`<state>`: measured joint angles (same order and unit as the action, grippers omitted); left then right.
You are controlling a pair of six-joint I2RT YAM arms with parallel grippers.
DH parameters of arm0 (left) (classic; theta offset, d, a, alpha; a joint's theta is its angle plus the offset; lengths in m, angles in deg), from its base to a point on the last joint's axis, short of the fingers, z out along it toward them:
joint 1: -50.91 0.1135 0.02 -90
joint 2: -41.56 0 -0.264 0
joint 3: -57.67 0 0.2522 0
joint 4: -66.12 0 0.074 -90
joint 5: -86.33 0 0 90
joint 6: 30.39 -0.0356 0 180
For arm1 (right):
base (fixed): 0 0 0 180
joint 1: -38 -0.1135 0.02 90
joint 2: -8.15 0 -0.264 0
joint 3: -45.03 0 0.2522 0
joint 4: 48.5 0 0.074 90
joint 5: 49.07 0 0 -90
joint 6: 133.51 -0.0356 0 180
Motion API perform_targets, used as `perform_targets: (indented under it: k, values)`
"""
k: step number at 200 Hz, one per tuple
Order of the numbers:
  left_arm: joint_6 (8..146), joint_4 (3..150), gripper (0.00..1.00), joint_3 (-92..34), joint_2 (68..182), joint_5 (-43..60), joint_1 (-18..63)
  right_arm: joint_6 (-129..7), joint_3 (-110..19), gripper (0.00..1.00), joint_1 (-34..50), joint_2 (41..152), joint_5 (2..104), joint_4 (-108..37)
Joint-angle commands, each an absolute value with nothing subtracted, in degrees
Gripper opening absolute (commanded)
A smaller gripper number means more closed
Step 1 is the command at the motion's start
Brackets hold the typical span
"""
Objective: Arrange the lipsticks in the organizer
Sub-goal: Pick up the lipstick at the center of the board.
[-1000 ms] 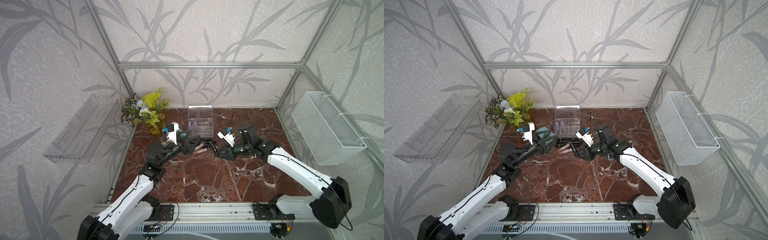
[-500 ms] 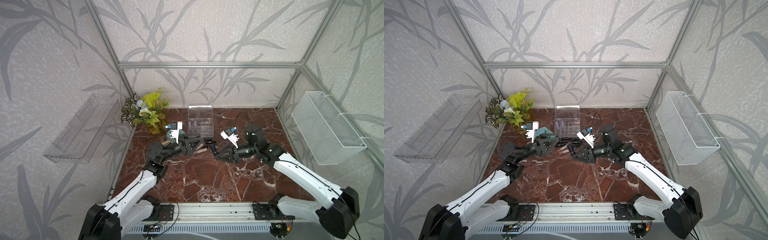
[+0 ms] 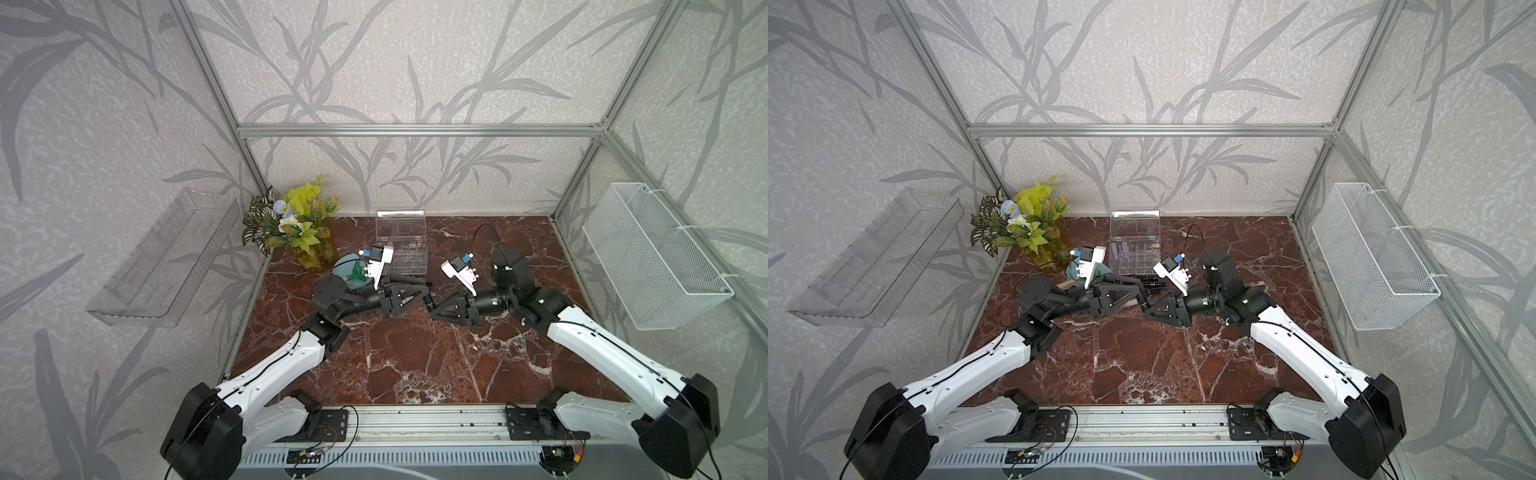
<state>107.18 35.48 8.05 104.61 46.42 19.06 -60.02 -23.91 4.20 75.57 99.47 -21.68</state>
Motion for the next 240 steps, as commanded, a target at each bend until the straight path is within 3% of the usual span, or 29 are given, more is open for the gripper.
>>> perform_targets:
  k: [1,23,73,129,139,165,180,195,240]
  values:
    - [105.0,36.59,0.41,5.81,105.48,47.49,18.5,-59.79,-25.42,0.17,4.08,75.35,100.08,-23.13]
    - [104.74,36.73,0.35,5.9,106.22,47.62,18.14,-59.76,-25.26,0.17,4.06,74.95,100.0,-23.14]
    - [103.17,38.75,0.39,5.26,106.9,48.63,17.45,-59.22,-25.68,0.17,3.96,75.21,99.91,-22.36]
    - [100.81,42.33,0.11,4.14,106.25,47.52,17.47,-58.75,-26.12,0.18,4.03,75.13,99.41,-21.73]
    - [99.65,43.87,0.09,3.56,106.25,47.0,17.51,-58.67,-26.21,0.25,4.06,74.83,98.01,-21.5]
    - [91.68,55.05,0.07,0.16,105.22,41.07,18.04,-58.54,-25.6,0.76,4.47,72.95,90.89,-21.28]
    - [85.83,61.84,0.07,-2.62,105.24,32.96,18.31,-58.5,-24.95,0.92,5.18,71.85,86.41,-21.21]
    - [80.34,67.12,0.07,-6.09,107.22,24.44,18.32,-58.43,-24.17,1.0,6.02,71.05,82.0,-21.21]
    - [70.04,66.35,0.07,-12.49,118.03,4.29,18.32,-58.69,-21.46,0.99,7.84,69.72,75.47,-22.73]
